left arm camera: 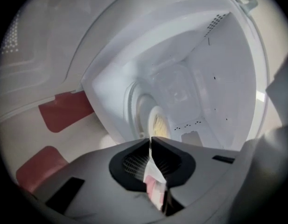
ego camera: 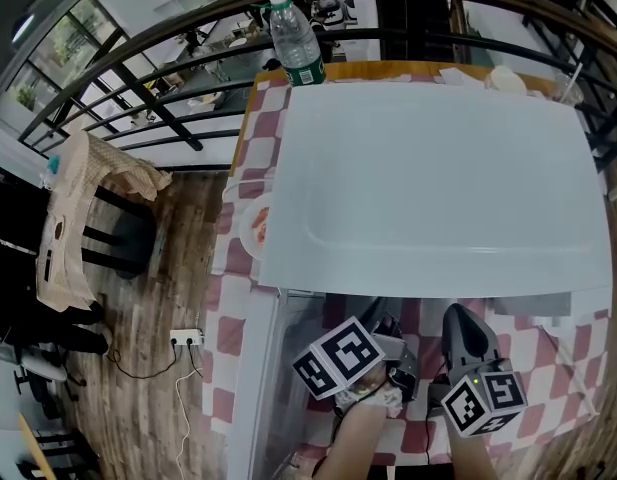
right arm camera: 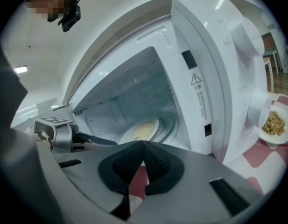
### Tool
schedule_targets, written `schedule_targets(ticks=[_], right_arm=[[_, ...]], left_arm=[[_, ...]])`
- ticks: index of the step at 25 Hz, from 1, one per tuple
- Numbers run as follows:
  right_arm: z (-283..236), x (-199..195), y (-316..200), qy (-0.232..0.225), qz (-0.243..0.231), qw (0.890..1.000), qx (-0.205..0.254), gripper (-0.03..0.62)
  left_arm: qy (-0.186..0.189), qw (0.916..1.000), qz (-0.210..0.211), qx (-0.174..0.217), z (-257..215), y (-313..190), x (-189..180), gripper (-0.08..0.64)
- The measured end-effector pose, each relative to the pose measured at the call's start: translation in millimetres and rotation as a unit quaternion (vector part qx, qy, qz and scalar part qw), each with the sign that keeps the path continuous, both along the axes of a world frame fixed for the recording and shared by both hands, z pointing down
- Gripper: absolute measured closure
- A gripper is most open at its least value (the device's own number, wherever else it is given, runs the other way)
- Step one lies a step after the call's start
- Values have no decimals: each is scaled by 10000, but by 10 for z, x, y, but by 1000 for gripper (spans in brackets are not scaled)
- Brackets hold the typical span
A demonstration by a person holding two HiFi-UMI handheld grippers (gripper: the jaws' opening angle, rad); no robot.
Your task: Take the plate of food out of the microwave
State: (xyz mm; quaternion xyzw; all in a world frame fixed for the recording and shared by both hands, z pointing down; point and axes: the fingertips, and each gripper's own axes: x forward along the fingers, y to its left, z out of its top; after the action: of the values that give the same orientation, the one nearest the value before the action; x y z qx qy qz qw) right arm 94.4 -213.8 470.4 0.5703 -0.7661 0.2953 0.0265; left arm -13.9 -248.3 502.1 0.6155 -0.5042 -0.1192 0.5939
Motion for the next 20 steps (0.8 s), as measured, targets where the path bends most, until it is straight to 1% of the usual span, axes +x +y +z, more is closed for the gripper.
schedule_targets(ticks=[2, 8, 10, 13, 15, 18, 20], right_arm=[[23, -1, 4, -110, 33, 9999, -47, 598], [38, -61, 41, -116, 16, 9999, -71, 598], [18, -80, 50, -75, -1, 9999, -100, 598], [35, -86, 70, -99, 10, 9999, -85, 598], [49, -81, 81, -119, 28, 9999, -74, 598], [42, -70, 88, -103, 42, 9999, -77, 598], [33, -62, 89, -92, 51, 9999, -79, 598]], left_arm=[[43, 10000, 2, -5, -8, 84, -3, 529], [1, 9999, 71, 135, -44, 222, -2, 525], [7, 9998, 137, 136, -31, 237, 9, 500], [125, 9996, 177, 193, -49, 251, 18, 492], [260, 9993, 149, 245, -75, 254, 24, 423], [401, 9989, 89, 239, -82, 256, 28, 402], [463, 9987, 81, 186, -55, 244, 47, 402]])
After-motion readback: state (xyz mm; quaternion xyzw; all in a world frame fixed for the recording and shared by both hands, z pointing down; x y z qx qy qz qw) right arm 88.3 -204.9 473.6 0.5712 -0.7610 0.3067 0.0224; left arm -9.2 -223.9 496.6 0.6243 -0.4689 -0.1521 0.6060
